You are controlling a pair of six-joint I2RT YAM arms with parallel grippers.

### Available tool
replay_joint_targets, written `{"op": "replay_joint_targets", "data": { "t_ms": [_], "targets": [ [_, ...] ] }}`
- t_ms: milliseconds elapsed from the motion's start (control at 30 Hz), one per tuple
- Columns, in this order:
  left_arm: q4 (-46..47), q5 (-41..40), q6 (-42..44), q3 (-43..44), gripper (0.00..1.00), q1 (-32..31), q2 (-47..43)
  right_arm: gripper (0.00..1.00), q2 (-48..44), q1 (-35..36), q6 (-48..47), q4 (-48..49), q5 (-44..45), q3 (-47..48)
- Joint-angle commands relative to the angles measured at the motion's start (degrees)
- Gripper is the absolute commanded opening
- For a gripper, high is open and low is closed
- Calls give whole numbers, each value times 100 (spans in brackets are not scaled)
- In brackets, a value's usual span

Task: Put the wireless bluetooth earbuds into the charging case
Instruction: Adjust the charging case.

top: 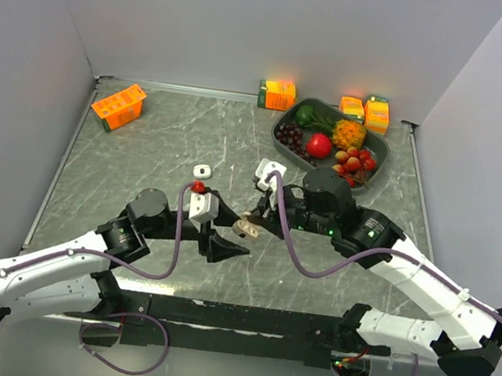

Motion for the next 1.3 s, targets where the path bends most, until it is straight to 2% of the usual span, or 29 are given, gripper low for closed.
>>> {"op": "replay_joint_targets", "data": {
  "t_ms": [0, 133, 433, 533, 567, 667, 700, 733, 800, 833, 933, 1000, 1067, 1167, 1267],
  "targets": [
    [74, 207, 67, 150, 64, 20, -27, 0, -4, 65, -124, 230, -87, 173],
    [12, 172, 76, 158, 60, 20, -36, 0, -4, 82, -124, 230, -95, 217],
    [-119, 312, 50, 246, 44, 38, 78, 0, -4, 117, -124, 221, -95, 244],
    [-172, 383, 102, 281, 30, 55, 122, 0, -21, 126, -124, 221, -95, 244],
    [-198, 400, 111, 290, 19, 55, 131, 0, -39, 135, -115, 213, -104, 252],
    [-172, 357, 120, 273, 1, 73, 131, 0, -39, 126, -80, 186, -113, 279],
    [-155, 330, 111, 255, 1, 82, 105, 0, -48, 126, -63, 195, -104, 288],
    [-129, 330, 111, 220, 1, 82, 87, 11, -56, 135, -45, 212, -95, 288],
    [-111, 304, 94, 194, 1, 82, 69, 26, -65, 135, 16, 204, -78, 323],
    [-119, 295, 85, 185, 1, 90, 69, 42, -74, 126, 43, 212, -69, 340],
    [-146, 278, 32, 158, 1, 108, 60, 59, -109, 118, 201, 291, 54, 367],
    [-181, 251, -12, 132, 1, 125, 43, 65, -136, 109, 280, 344, 203, 384],
    [-172, 225, -117, 88, 1, 143, -36, 83, -223, -31, 473, 458, 204, 402],
    [-234, 49, -231, -26, 1, 196, -228, 96, -425, -382, 885, 712, 221, 306],
    [-304, -205, -407, -201, 1, 257, -571, 98, -619, -978, 1535, 933, 475, -18]
  ]
}}
